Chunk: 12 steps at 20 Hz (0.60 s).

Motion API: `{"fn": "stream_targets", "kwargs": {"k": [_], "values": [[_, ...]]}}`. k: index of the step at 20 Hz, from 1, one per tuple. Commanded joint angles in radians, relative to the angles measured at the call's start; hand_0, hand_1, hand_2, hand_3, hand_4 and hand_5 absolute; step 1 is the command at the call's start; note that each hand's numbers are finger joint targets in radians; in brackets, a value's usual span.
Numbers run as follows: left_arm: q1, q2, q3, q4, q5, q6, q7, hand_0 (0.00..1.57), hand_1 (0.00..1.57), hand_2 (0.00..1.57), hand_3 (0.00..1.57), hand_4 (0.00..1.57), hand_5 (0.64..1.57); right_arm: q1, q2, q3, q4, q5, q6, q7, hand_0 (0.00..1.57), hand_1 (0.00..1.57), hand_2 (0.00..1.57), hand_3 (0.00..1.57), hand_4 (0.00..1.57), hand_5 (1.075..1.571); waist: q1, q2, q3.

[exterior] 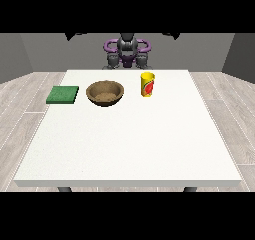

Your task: Pick the cup and pour the ball into the bowl, then pick the bowl and place it on the pad

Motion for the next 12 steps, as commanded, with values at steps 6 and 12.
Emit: {"fn": "stream_targets", "kwargs": {"k": [6,12], "values": [[-0.041,-0.006,0.074,-0.013,0.039,-0.017,-0.116,0.00,0.00,0.00,0.00,0.00,1.547,-0.017,-0.063,-0.138,-0.018,-0.148,0.124,-0.052,0.00,0.00,0.00,0.00,0.00,1.569,-0.002,0.147,0.0005],[-0.175,0.065,0.169,0.114,0.077,-0.056,-0.192,0.00,0.00,0.00,0.00,0.00,1.528,-0.064,-0.020,-0.106,0.030,-0.081,0.102,-0.141,0.00,0.00,0.00,0.00,0.00,1.570,-0.012,0.248,0.0004]]}}
